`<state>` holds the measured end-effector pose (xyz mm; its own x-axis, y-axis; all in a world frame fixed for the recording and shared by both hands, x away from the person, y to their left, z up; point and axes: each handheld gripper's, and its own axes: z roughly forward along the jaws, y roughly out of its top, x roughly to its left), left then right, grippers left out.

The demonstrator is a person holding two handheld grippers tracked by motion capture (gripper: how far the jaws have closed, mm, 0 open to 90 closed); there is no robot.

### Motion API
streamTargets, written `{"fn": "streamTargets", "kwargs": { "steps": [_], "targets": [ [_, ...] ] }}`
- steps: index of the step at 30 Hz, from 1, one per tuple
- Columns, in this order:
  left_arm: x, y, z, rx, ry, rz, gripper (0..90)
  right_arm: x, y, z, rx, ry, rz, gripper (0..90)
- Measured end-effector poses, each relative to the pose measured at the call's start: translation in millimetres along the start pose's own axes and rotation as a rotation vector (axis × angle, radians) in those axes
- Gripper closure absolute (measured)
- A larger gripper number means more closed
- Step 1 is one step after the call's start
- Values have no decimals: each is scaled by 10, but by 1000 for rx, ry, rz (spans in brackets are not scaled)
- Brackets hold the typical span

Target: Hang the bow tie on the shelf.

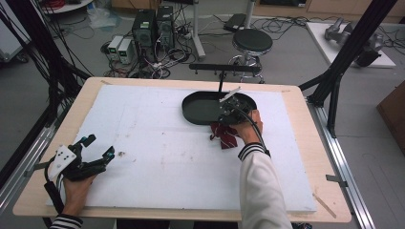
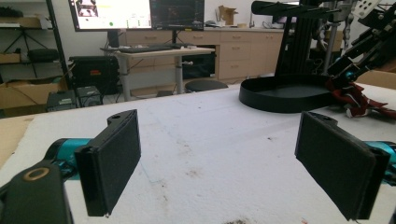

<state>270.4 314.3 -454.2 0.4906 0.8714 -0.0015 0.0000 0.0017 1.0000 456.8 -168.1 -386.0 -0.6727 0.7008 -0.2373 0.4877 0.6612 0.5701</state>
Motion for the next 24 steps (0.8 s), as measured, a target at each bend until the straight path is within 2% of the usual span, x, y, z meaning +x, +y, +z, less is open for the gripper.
{"fn": "streamTargets", "kwargs": {
  "steps": [4,8,12,15,16,17,18,21,22,24],
  "targets": [
    [1,0,1,1,0,0,147,2,-5,14,16,-1,-8,504],
    [0,0,1,0,0,-1,147,-5,-17,31,39,-29,-6,592],
    [0,0,1,1,0,0,147,2,-20,45,58,-38,-23,676],
    [0,0,0,0,0,0,147,5,-19,53,57,-40,-17,691],
    [0,0,0,0,0,0,147,10,-18,60,62,-39,-20,733],
    [0,0,0,0,0,0,147,10,-18,60,62,-39,-20,733],
    [0,-1,1,-1,1,-2,147,18,-17,66,66,-24,-19,816],
    [0,-1,0,-1,1,-2,147,16,-19,76,72,3,-24,850],
    [0,-1,0,-1,1,-2,147,21,-17,76,78,-12,-39,870],
    [0,-1,0,-1,1,-2,147,22,-9,61,64,-10,-32,882]
  ]
}}
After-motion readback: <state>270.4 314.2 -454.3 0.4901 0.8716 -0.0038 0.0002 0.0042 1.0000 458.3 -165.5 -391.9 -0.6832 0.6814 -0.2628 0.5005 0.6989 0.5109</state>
